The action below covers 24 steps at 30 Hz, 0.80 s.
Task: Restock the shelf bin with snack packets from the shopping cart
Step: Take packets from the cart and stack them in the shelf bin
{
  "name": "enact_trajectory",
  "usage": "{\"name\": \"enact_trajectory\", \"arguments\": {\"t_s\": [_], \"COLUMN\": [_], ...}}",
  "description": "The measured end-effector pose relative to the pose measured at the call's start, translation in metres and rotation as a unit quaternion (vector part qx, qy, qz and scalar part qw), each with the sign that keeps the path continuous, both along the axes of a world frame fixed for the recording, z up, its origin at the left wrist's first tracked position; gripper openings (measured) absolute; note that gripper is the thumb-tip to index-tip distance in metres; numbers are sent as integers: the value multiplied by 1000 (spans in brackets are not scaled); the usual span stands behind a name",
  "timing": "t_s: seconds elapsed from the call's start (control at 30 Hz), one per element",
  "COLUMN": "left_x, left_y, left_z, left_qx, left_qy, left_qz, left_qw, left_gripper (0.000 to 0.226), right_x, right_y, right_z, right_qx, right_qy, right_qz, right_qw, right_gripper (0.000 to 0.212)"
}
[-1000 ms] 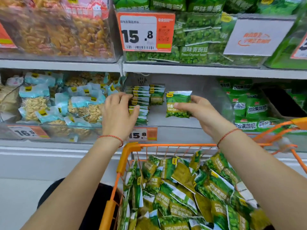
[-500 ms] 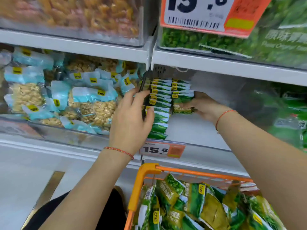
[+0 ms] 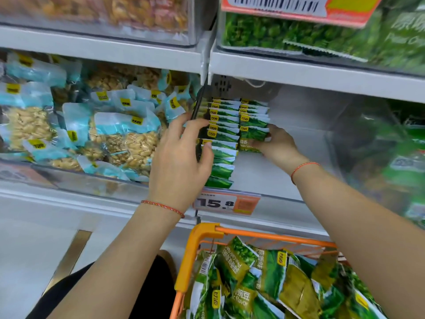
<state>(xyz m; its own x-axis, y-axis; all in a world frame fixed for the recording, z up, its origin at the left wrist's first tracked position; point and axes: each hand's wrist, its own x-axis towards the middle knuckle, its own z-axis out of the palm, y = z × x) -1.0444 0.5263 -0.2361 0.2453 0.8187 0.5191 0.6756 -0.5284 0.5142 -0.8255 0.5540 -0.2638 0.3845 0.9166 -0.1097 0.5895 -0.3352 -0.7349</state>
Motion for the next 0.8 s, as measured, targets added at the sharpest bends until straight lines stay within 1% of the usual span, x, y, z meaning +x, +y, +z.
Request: {"name": "enact_trajectory", "arguments": {"t_s": [0.03,0.13,0.17,0.2,0.3,0.4,0.47,0.53,0.6,0.7,0.73,0.8], "left_x": [0,0,0,-1,-1,-1,-1,-1,-1,-2,-1,-1], "left_y": [0,0,0,0,0,0,0,0,0,1,1,0], "left_z": [0,0,0,0,0,0,-1,-1,-1,-1,-1,-1], "left_qx": [-1,1,2,2,2,2,2,4,4,4,5,6], "left_qy": [-1,1,3,4,5,2,-2,-4,-4,-4,-4,-2], "left_qz": [-1,-2,-2,-2,-3,-4,-6,-7,-8,-8,-9,-9], "left_qw": [1000,1000,1000,1000,1000,1000,1000,1000,1000,1000,1000,1000], "left_gripper": [31,30,30,30,30,30,30,30,31,31,31,30], "right_x": [0,4,4,5,1,-2,-1,0,0,-1,0,4], "right_y": [1,1,0,-2,-6,-6,-5,-5,-4,-4,-4,-4], "right_z": [-1,0,2,4,8,7,6,6,4,4,4,2], "right_qx": [0,10,24,42,77,67,49,25,3,0,-6,-40], "right_qy": [-3,12,1,-18,-75,-127,-141,-160,-167,-111,-91,-87], "right_qz": [-2,-42,-48,-47,-22,20,32,39,44,15,2,-13], "right_qw": [1000,999,999,998,994,989,988,986,985,994,996,995], "right_gripper": [49,82,86,84,65,50,50,53,62,92,98,101]}}
